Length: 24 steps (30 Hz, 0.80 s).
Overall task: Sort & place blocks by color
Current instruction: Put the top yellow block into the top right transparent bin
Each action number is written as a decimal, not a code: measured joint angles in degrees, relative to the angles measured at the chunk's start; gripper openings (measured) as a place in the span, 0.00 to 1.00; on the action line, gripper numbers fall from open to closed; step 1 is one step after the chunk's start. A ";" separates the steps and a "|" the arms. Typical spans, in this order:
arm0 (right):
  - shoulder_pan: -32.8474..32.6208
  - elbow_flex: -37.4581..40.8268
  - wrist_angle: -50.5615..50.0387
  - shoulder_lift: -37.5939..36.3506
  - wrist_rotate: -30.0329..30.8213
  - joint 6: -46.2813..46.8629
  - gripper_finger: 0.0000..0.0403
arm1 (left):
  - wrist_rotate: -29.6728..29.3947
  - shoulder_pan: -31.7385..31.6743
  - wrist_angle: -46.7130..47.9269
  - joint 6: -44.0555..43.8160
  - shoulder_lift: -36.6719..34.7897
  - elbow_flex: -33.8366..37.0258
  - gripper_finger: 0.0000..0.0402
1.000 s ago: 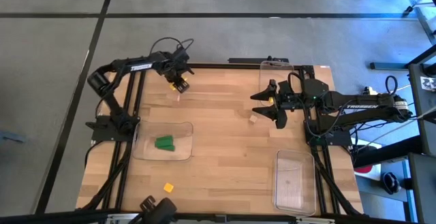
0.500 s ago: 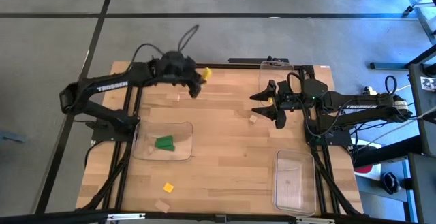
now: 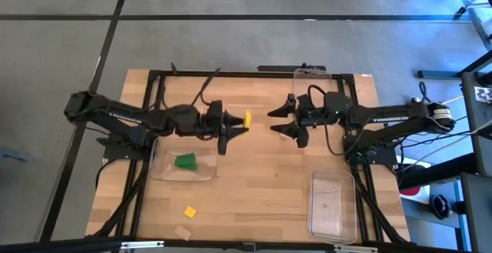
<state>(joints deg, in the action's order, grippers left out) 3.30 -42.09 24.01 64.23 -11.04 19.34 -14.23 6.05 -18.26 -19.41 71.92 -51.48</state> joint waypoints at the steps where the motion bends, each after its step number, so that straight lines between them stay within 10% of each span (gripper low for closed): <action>1: -0.26 0.00 1.79 0.96 -0.47 0.34 0.66 | -0.95 0.93 -0.41 0.00 -0.01 0.00 0.28; 24: -6.20 -0.03 22.23 14.51 8.41 6.01 0.66 | 2.29 2.85 0.08 3.49 0.87 -0.10 0.28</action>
<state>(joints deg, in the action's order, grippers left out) -2.90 -42.12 46.24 78.74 -2.63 25.35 -11.93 8.90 -18.18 -15.92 72.79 -51.59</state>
